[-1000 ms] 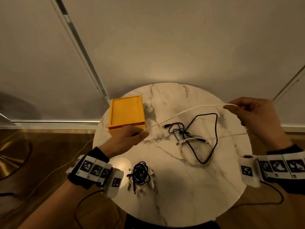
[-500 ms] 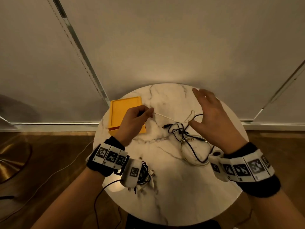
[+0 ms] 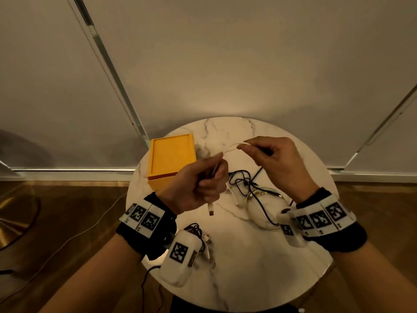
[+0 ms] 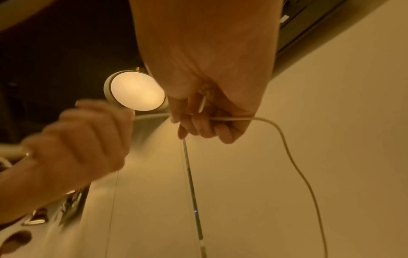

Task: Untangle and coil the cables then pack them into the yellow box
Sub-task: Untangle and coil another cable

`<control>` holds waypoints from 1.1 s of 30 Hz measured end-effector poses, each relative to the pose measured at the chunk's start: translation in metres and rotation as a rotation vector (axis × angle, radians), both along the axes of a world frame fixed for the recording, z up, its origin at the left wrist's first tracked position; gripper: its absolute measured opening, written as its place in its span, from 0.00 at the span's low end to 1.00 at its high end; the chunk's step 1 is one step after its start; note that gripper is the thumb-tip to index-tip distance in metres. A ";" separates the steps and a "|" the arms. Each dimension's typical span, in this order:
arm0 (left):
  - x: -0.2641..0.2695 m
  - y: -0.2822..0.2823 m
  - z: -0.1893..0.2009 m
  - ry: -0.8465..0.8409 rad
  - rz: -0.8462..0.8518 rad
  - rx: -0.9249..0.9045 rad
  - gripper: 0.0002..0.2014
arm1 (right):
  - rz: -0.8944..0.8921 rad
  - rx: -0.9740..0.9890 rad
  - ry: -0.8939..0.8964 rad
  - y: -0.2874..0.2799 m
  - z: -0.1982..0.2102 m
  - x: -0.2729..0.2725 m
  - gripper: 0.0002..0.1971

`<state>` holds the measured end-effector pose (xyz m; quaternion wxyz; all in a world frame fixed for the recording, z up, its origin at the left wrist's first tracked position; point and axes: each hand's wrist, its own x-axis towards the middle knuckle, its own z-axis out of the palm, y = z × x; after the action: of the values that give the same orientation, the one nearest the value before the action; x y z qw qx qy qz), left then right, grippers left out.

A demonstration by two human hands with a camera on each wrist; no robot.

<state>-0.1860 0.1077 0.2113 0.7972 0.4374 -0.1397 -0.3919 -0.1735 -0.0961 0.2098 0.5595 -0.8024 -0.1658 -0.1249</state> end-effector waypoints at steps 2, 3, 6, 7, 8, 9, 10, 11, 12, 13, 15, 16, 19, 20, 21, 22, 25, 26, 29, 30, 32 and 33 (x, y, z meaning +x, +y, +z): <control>0.000 -0.004 0.013 0.008 -0.018 -0.162 0.12 | -0.010 -0.024 0.016 0.006 -0.007 -0.001 0.12; 0.002 -0.008 0.020 0.021 0.009 -0.252 0.11 | -0.011 -0.065 0.032 0.009 -0.013 -0.001 0.14; 0.010 -0.022 0.032 0.000 0.287 -0.331 0.19 | 0.103 -0.272 0.090 0.020 -0.031 -0.009 0.15; 0.014 -0.025 0.032 -0.061 0.389 -0.301 0.21 | 0.164 -0.344 0.107 0.022 -0.035 -0.013 0.15; 0.017 -0.026 0.032 -0.134 0.464 -0.267 0.21 | 0.213 -0.406 0.123 0.024 -0.038 -0.016 0.14; 0.020 -0.026 0.030 -0.203 0.514 -0.232 0.19 | 0.238 -0.451 0.129 0.025 -0.037 -0.018 0.12; 0.023 -0.025 0.027 -0.276 0.543 -0.190 0.17 | 0.247 -0.473 0.120 0.024 -0.035 -0.019 0.11; 0.025 -0.022 0.023 -0.353 0.566 -0.134 0.17 | 0.249 -0.486 0.097 0.023 -0.032 -0.020 0.09; 0.026 -0.021 0.020 -0.427 0.598 -0.067 0.16 | 0.255 -0.508 0.066 0.022 -0.028 -0.020 0.08; 0.026 -0.020 0.016 -0.492 0.631 0.006 0.16 | 0.266 -0.546 0.035 0.021 -0.024 -0.021 0.07; 0.024 -0.021 0.010 -0.632 0.685 0.169 0.16 | 0.274 -0.628 -0.004 0.019 -0.016 -0.022 0.08; 0.023 -0.022 0.007 -0.717 0.699 0.271 0.16 | 0.263 -0.644 -0.023 0.017 -0.011 -0.022 0.08; 0.025 -0.017 -0.005 -0.999 0.624 0.654 0.13 | 0.196 -0.648 -0.129 0.008 0.009 -0.024 0.07; 0.024 -0.014 -0.007 -1.072 0.544 0.763 0.12 | 0.170 -0.652 -0.145 0.005 0.015 -0.025 0.07; 0.022 -0.013 -0.007 -1.101 0.441 0.837 0.12 | 0.138 -0.647 -0.145 0.001 0.020 -0.024 0.06; 0.018 -0.013 -0.005 -1.072 0.341 0.869 0.14 | 0.103 -0.634 -0.141 -0.004 0.024 -0.023 0.05; 0.005 -0.013 0.006 -0.817 0.178 0.748 0.23 | 0.015 -0.547 -0.123 -0.020 0.029 -0.018 0.05; 0.001 -0.013 0.011 -0.738 0.158 0.671 0.26 | 0.000 -0.512 -0.116 -0.023 0.031 -0.017 0.05; -0.008 -0.015 0.020 -0.557 0.080 0.468 0.26 | -0.015 -0.433 -0.087 -0.023 0.030 -0.015 0.02; -0.010 -0.015 0.021 -0.506 0.049 0.399 0.24 | -0.008 -0.408 -0.079 -0.021 0.029 -0.014 0.03; -0.013 -0.015 0.024 -0.409 -0.016 0.257 0.19 | 0.035 -0.305 -0.043 -0.018 0.026 -0.010 0.04; -0.015 -0.015 0.025 -0.369 -0.043 0.183 0.18 | 0.061 -0.228 -0.012 -0.019 0.025 -0.008 0.05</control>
<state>-0.2008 0.0929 0.2361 0.7066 0.5691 -0.2565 -0.3332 -0.1814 -0.1149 0.2344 0.4673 -0.8545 -0.2068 -0.0930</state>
